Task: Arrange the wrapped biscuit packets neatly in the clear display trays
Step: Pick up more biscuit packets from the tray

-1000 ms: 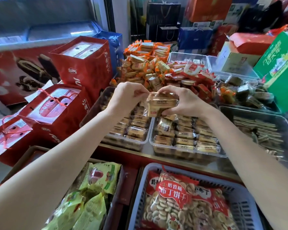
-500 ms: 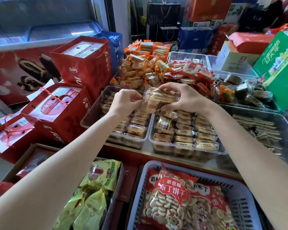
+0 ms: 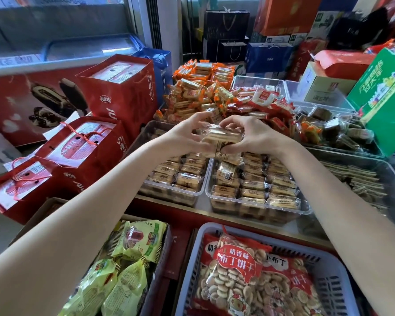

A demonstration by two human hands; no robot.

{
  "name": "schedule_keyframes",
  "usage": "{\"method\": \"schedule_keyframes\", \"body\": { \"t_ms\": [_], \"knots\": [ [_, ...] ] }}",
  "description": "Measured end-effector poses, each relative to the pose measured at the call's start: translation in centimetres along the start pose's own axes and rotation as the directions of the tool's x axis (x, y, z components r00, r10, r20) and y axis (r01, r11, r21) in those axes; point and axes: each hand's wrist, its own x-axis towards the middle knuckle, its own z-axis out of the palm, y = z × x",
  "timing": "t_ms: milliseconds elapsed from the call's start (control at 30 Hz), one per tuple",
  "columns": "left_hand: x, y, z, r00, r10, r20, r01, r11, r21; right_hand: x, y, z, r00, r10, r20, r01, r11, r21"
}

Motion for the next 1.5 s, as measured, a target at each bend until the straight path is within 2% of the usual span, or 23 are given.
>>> {"method": "schedule_keyframes", "body": {
  "t_ms": [67, 133, 200, 233, 300, 367, 567, 667, 800, 867, 933, 1000, 1067, 1233, 1367, 1500],
  "knots": [
    [0.4, -0.1, 0.5, 1.0, 0.002, -0.002, -0.002, 0.996, 0.086, 0.0, -0.4, 0.3, 0.998, -0.051, -0.041, 0.05, 0.998, -0.038],
    [0.4, -0.4, 0.5, 0.999, -0.034, -0.022, 0.036, 0.996, 0.076, -0.2, -0.3, 0.3, 0.994, -0.064, -0.088, 0.066, 0.998, 0.017],
    [0.1, -1.0, 0.0, 0.997, -0.07, -0.035, 0.068, 0.996, -0.065, -0.7, 0.4, 0.2, 0.99, -0.03, -0.141, 0.067, 0.961, 0.267],
    [-0.1, -1.3, -0.3, 0.996, -0.078, -0.034, 0.072, 0.985, -0.155, -1.0, 0.9, 0.2, 0.984, 0.004, -0.177, 0.07, 0.908, 0.414],
    [-0.4, -1.8, -0.9, 0.995, -0.093, -0.021, 0.082, 0.944, -0.319, -1.4, 2.1, 0.2, 0.962, 0.082, -0.26, 0.075, 0.836, 0.543],
    [-0.4, -1.9, -1.2, 0.995, -0.098, -0.015, 0.085, 0.917, -0.39, -1.7, 2.6, 0.6, 0.944, 0.124, -0.306, 0.041, 0.876, 0.481],
    [-0.1, -1.5, -1.1, 0.996, -0.08, 0.03, 0.085, 0.902, -0.423, -1.2, 1.8, 1.2, 0.907, 0.125, -0.402, 0.042, 0.924, 0.38],
    [0.0, -1.7, -1.2, 0.996, -0.091, 0.021, 0.092, 0.898, -0.429, -1.1, 1.9, 1.0, 0.924, 0.172, -0.341, 0.002, 0.89, 0.456],
    [0.0, -1.7, -1.3, 0.996, -0.09, 0.022, 0.091, 0.899, -0.427, -1.1, 2.0, 1.0, 0.94, 0.261, -0.222, -0.053, 0.75, 0.659],
    [0.0, -1.6, -1.3, 0.997, -0.076, 0.002, 0.069, 0.897, -0.437, -1.0, 2.1, 0.9, 0.933, 0.29, -0.215, -0.03, 0.655, 0.755],
    [0.1, -1.6, -1.3, 0.997, -0.07, -0.018, 0.054, 0.886, -0.461, -1.0, 2.1, 0.9, 0.93, 0.282, -0.234, 0.013, 0.613, 0.79],
    [0.1, -1.6, -1.4, 0.997, -0.074, -0.024, 0.054, 0.877, -0.478, -1.0, 1.9, 1.0, 0.924, 0.276, -0.264, 0.034, 0.629, 0.777],
    [0.2, -1.5, -1.5, 0.996, -0.08, -0.03, 0.058, 0.894, -0.444, -0.8, 1.8, 1.0, 0.912, 0.287, -0.294, 0.007, 0.706, 0.709],
    [0.2, -0.6, -1.2, 0.997, -0.025, -0.076, 0.017, 0.994, -0.104, -0.2, 1.4, 1.1, 0.903, 0.379, -0.201, -0.198, 0.784, 0.588],
    [0.1, -0.5, -1.0, 0.994, 0.0, -0.108, -0.01, 0.995, -0.097, 0.0, 1.2, 1.0, 0.874, 0.385, -0.296, -0.216, 0.854, 0.473],
    [0.1, -0.5, -0.9, 0.994, 0.005, -0.114, -0.013, 0.997, -0.075, -0.1, 1.2, 1.1, 0.844, 0.443, -0.301, -0.235, 0.811, 0.536]
  ]
}}
